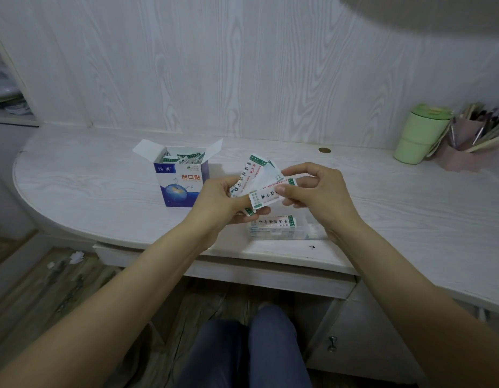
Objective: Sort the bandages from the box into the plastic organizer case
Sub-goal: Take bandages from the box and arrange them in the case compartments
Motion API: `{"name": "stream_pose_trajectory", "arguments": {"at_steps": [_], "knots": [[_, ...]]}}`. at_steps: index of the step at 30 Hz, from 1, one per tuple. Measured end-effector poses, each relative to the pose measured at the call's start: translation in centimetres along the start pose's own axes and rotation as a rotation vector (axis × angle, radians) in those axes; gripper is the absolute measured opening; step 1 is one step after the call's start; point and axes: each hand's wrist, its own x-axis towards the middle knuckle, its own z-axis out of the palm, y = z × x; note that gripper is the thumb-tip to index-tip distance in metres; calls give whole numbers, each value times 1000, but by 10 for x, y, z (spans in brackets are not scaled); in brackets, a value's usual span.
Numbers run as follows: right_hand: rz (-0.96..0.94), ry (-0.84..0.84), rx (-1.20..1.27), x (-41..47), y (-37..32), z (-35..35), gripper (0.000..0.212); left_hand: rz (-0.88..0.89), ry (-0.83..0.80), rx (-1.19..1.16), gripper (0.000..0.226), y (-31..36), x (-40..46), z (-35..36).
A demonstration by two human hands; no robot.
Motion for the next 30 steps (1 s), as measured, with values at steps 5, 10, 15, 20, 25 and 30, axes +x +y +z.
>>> {"name": "stream_pose_trajectory", "arguments": {"at_steps": [5, 10, 15, 20, 25, 30], "knots": [[27, 17, -14, 5, 5, -1, 16, -10, 26, -49, 13, 2, 2, 0], [68, 32, -49, 13, 7, -7, 9, 49, 157, -90, 13, 2, 7, -10], [121, 50, -267, 33, 17, -9, 7, 61, 206, -47, 12, -2, 16, -19], [122, 19, -535, 48, 26, -2, 12, 59, 177, 34, 15, -9, 27, -21], [121, -159, -877, 50, 16, 11, 15, 52, 167, 40, 17, -13, 34, -20], [149, -183, -1070, 55, 13, 20, 14, 58, 171, 9, 18, -12, 36, -19]]}}
